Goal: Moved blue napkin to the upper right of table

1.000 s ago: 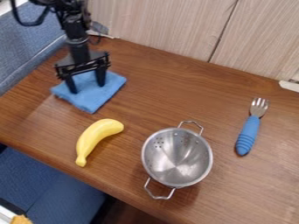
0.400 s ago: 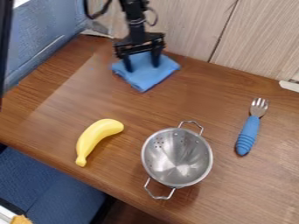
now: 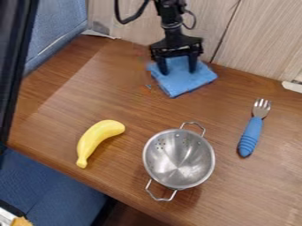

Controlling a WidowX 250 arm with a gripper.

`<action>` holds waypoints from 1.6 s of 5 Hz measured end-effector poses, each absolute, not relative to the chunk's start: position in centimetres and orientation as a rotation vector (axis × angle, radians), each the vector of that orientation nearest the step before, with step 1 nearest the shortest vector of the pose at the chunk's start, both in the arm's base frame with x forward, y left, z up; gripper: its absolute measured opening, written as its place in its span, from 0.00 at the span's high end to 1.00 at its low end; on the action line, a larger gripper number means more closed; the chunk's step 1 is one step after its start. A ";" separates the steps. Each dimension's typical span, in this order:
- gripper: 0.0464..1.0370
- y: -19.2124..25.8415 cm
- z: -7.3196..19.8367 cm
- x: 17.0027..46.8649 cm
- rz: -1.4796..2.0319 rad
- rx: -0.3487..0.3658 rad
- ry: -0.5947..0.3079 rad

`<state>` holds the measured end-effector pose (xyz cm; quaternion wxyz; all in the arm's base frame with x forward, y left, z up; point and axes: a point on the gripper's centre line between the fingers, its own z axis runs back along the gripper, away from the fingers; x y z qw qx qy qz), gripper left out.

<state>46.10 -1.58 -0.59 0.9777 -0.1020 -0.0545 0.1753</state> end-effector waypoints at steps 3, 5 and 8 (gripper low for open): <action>0.04 -8.6 -0.8 44.6 0.128 -0.213 -0.093; 0.04 -9.5 -0.5 43.7 0.096 -0.199 -0.102; 0.04 -9.4 0.0 41.9 0.105 -0.172 -0.109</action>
